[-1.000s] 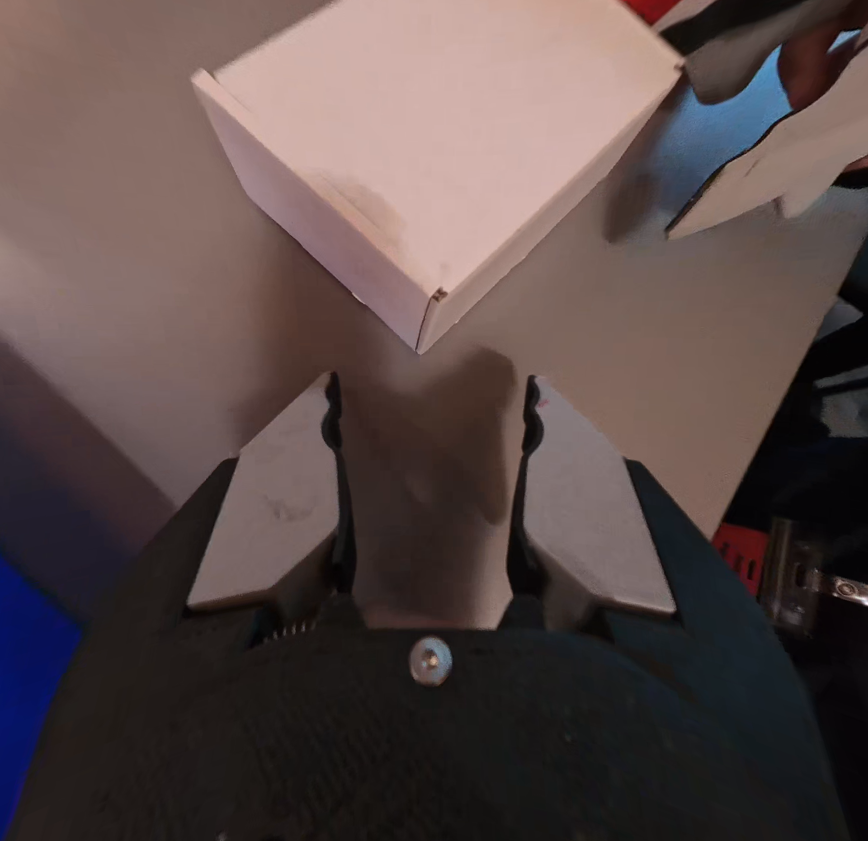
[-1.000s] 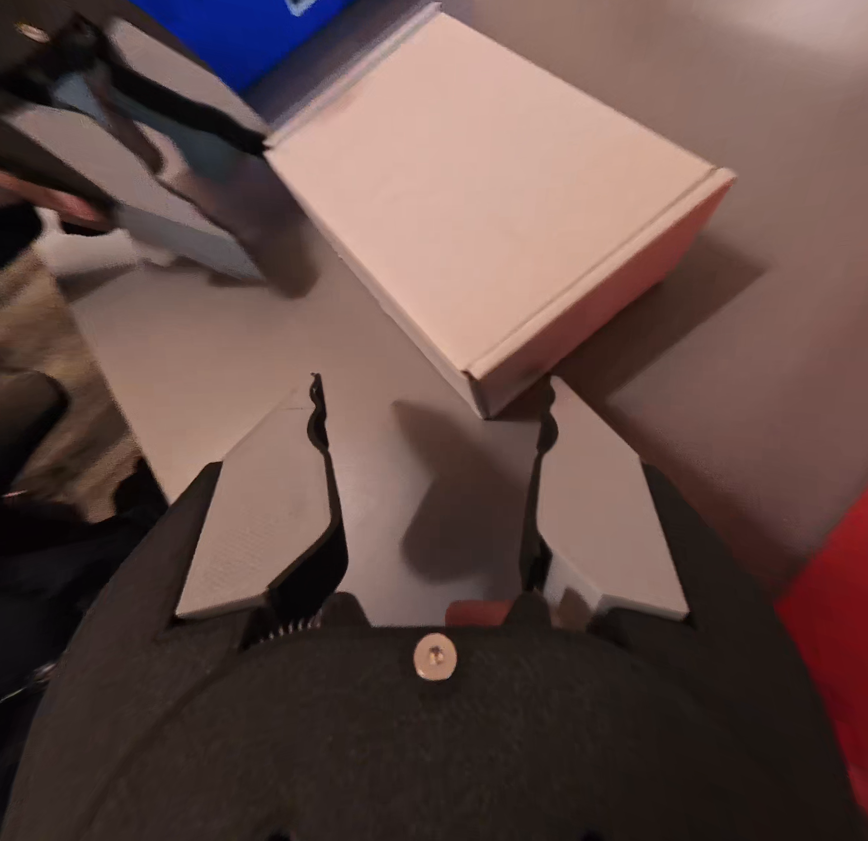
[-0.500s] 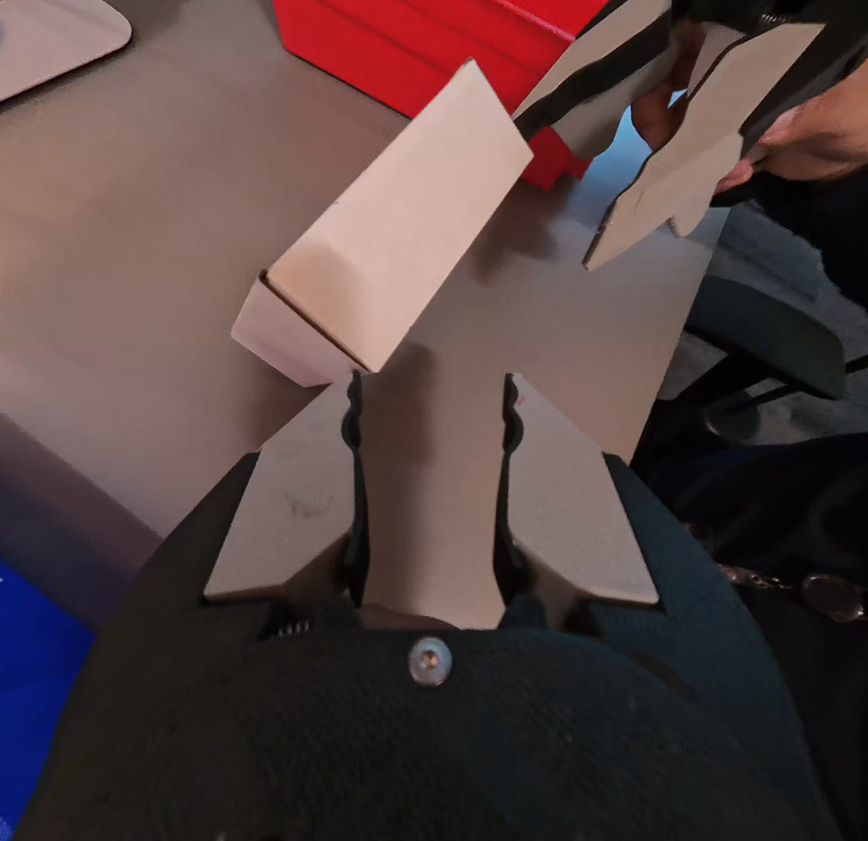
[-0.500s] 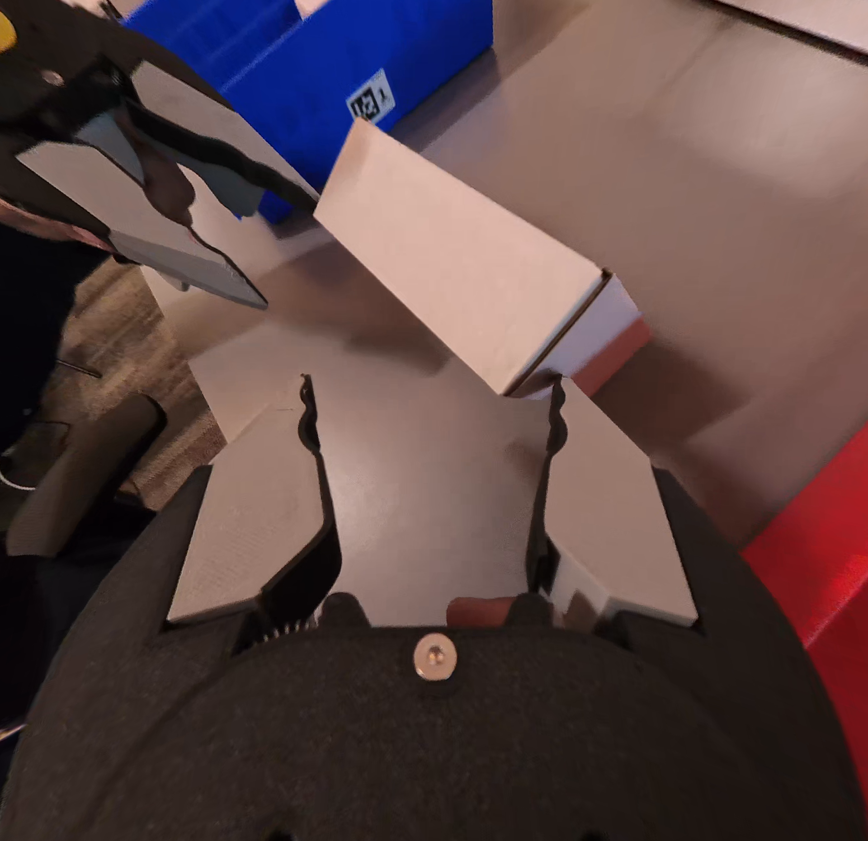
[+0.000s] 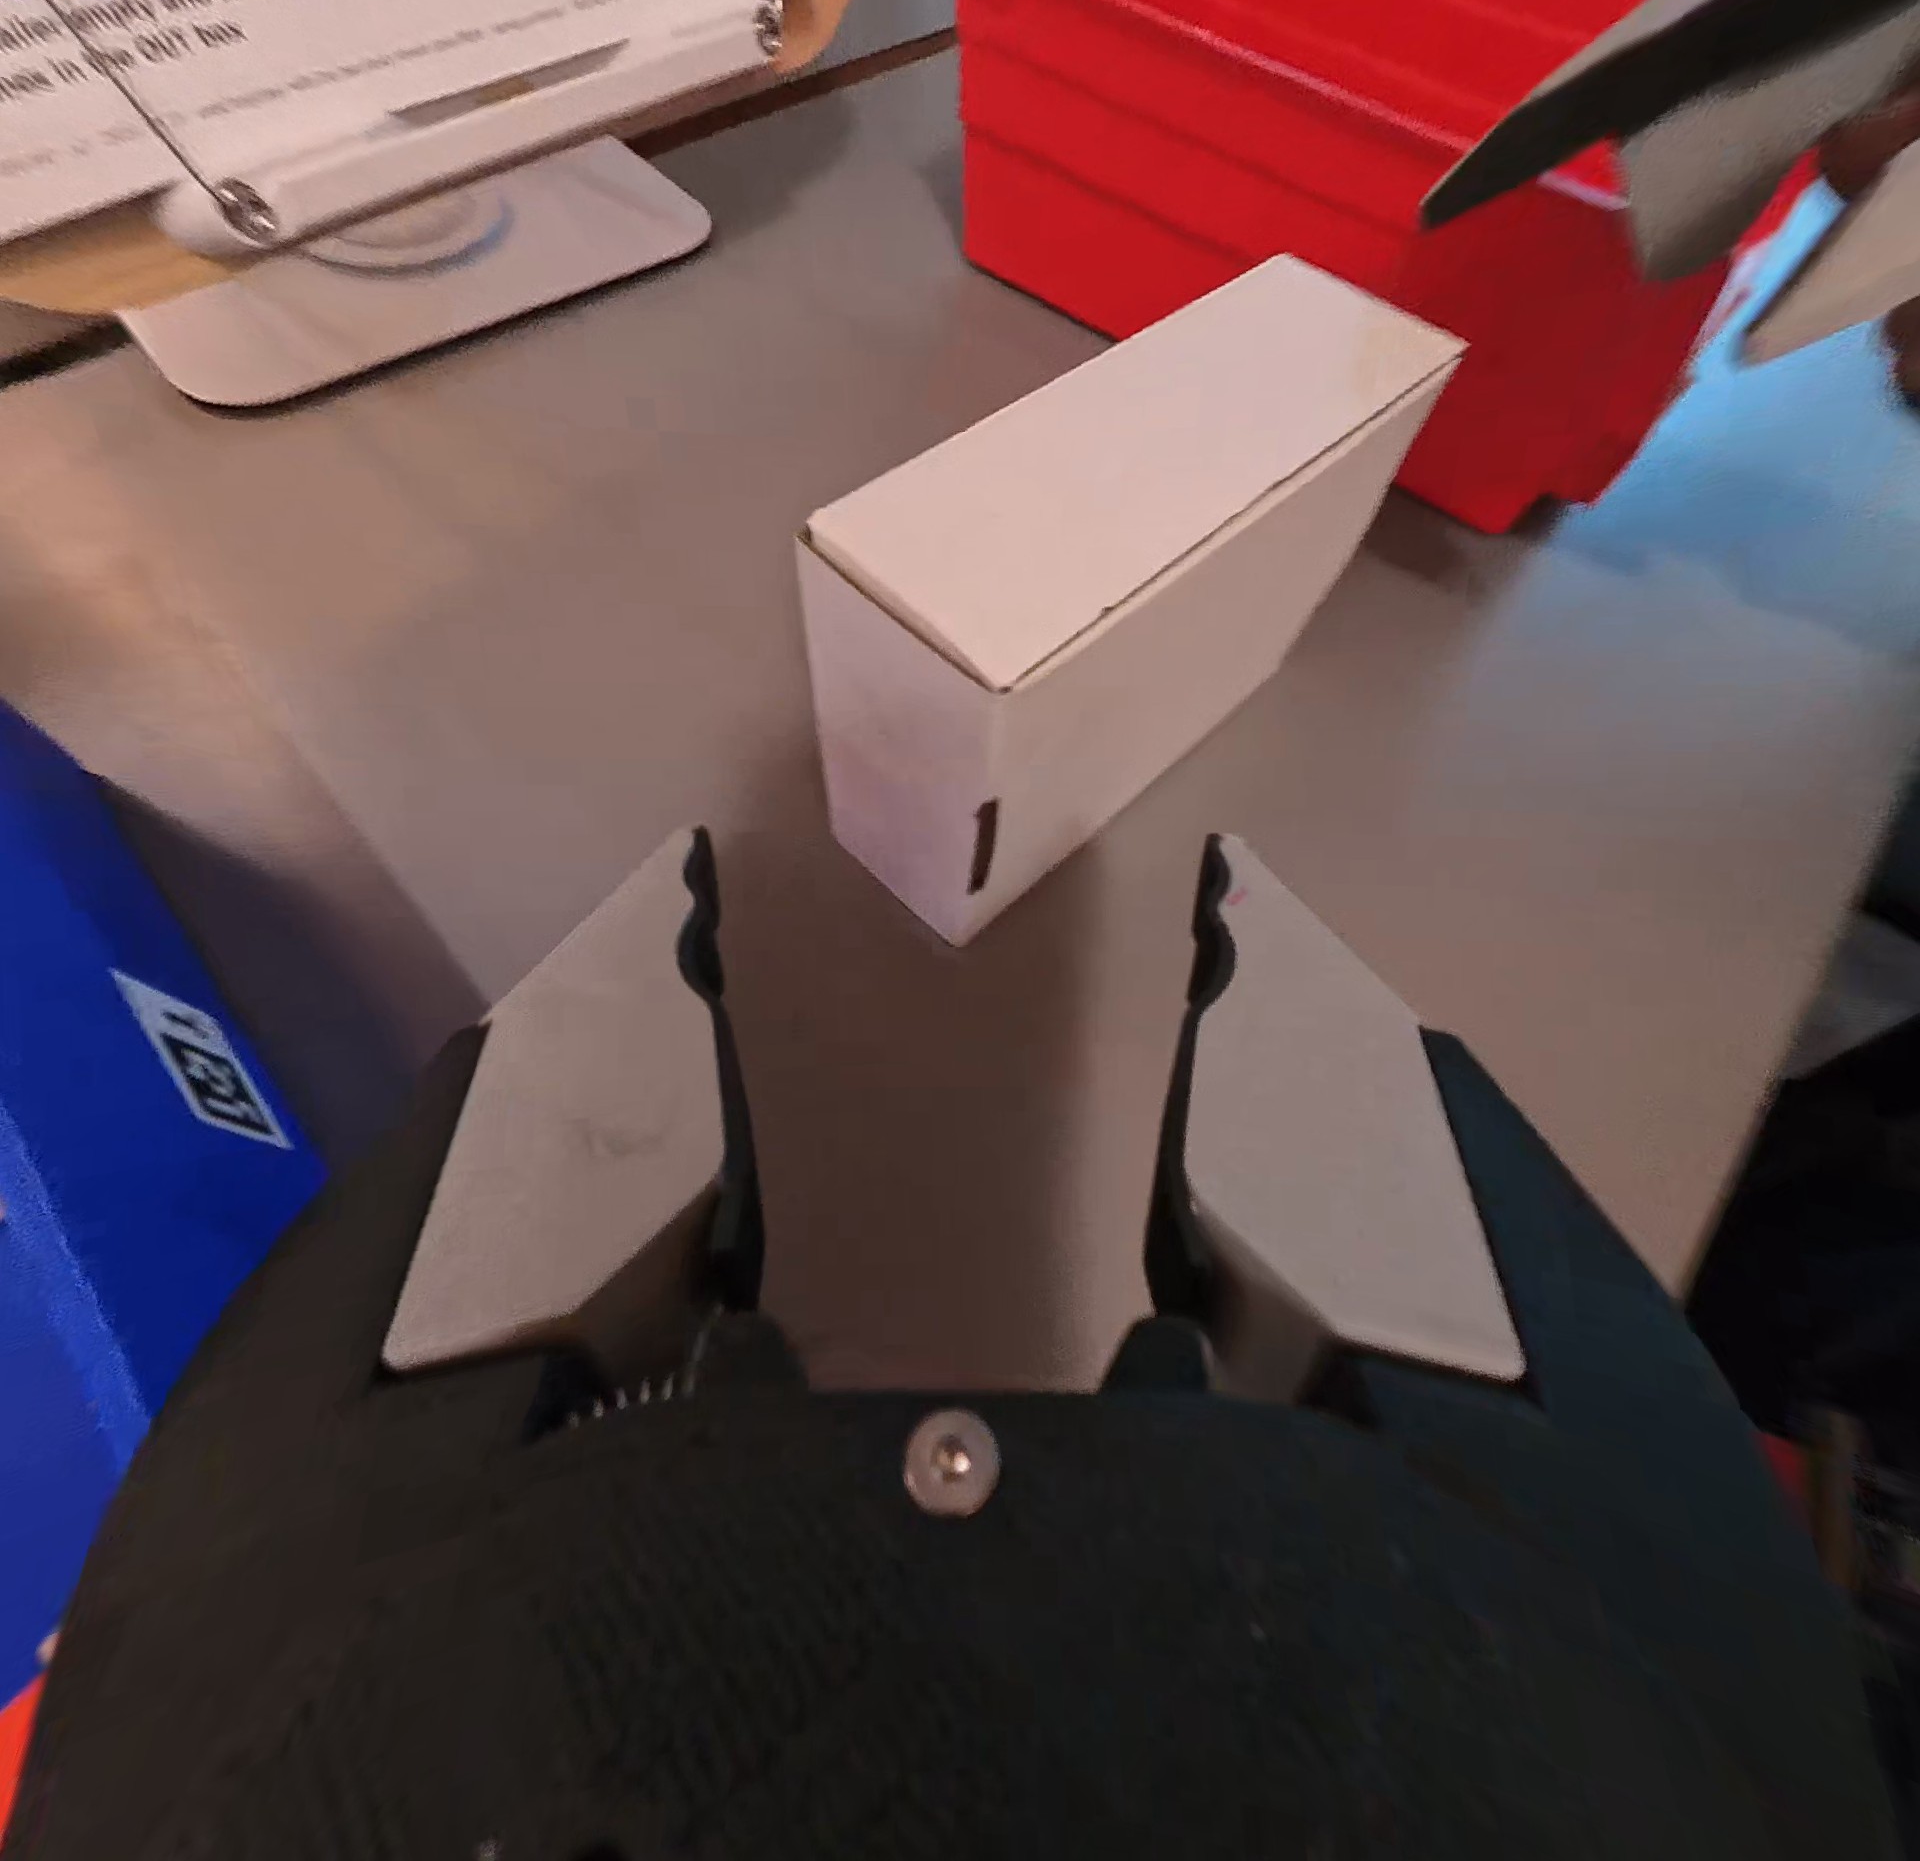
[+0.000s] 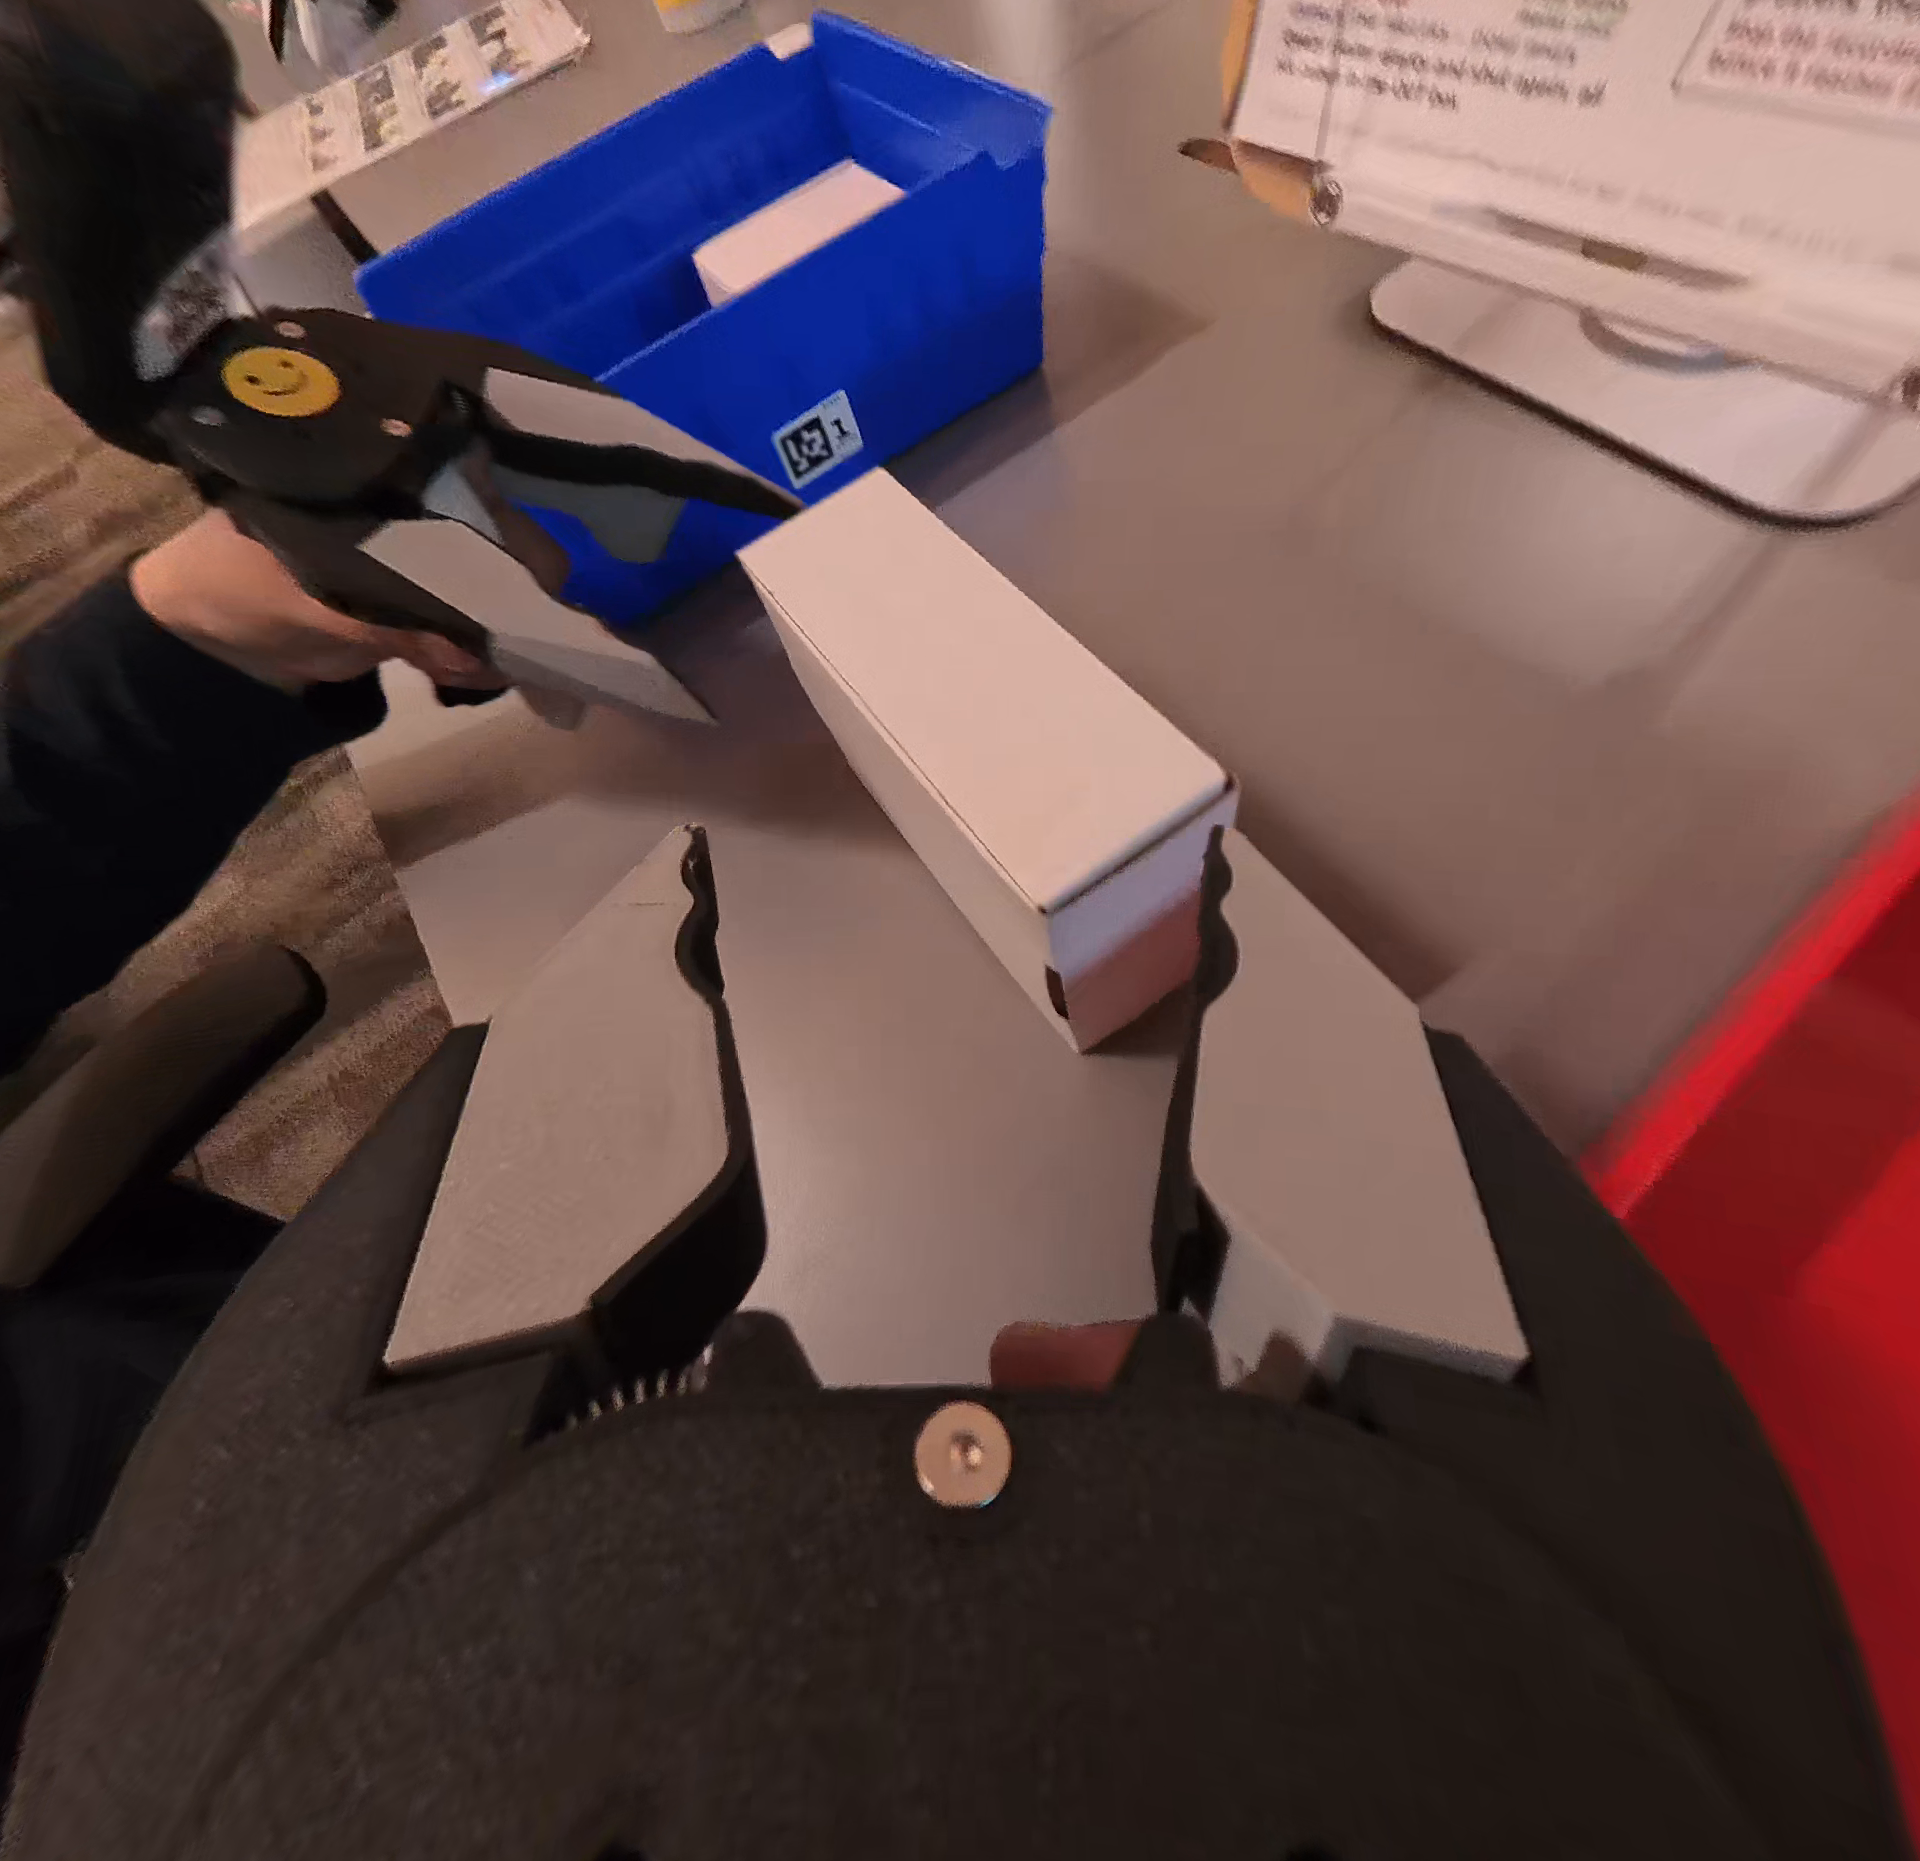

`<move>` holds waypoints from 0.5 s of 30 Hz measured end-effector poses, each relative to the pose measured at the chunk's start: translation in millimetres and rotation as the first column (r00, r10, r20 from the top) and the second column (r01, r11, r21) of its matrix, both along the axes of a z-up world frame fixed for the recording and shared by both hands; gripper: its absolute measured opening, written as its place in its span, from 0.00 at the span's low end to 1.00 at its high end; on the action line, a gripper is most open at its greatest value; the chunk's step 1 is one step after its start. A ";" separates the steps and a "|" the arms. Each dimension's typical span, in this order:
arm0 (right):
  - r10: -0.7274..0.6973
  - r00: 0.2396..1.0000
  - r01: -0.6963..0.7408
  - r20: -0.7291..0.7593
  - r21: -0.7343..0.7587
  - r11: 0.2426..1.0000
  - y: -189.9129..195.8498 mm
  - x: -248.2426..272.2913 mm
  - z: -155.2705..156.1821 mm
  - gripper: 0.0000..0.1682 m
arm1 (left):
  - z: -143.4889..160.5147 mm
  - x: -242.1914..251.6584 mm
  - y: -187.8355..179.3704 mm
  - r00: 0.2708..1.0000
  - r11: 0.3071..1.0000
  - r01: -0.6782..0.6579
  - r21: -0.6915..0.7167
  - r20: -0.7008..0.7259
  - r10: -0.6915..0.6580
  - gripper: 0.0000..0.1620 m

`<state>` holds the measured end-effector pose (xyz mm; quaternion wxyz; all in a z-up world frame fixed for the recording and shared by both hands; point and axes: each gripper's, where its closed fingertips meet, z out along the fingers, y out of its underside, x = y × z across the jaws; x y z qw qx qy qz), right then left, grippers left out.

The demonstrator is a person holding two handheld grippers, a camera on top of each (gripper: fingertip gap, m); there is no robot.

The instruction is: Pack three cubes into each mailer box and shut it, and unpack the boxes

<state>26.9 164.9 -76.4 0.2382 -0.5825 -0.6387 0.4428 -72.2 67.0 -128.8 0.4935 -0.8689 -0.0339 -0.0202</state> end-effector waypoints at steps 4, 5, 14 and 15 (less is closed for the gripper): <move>0.134 0.991 -0.135 0.019 0.100 0.986 -23.1 -15.9 11.4 0.53 | -12.2 -6.6 21.0 0.993 0.999 -0.009 -0.035 -0.119 0.004 0.62; 0.153 0.988 -0.156 0.034 0.146 0.977 -25.7 -21.5 10.2 0.52 | -15.6 -9.3 26.1 0.988 0.998 -0.023 -0.056 -0.153 0.014 0.64; 0.235 0.946 -0.321 0.223 0.535 0.781 -27.2 -55.3 -22.5 0.42 | -33.6 12.0 66.1 0.975 0.988 0.156 0.000 -0.161 -0.153 0.60; 0.236 0.942 -0.333 0.241 0.558 0.760 -25.5 -57.8 -25.6 0.40 | -31.6 14.7 67.8 0.973 0.982 0.187 0.035 -0.142 -0.180 0.55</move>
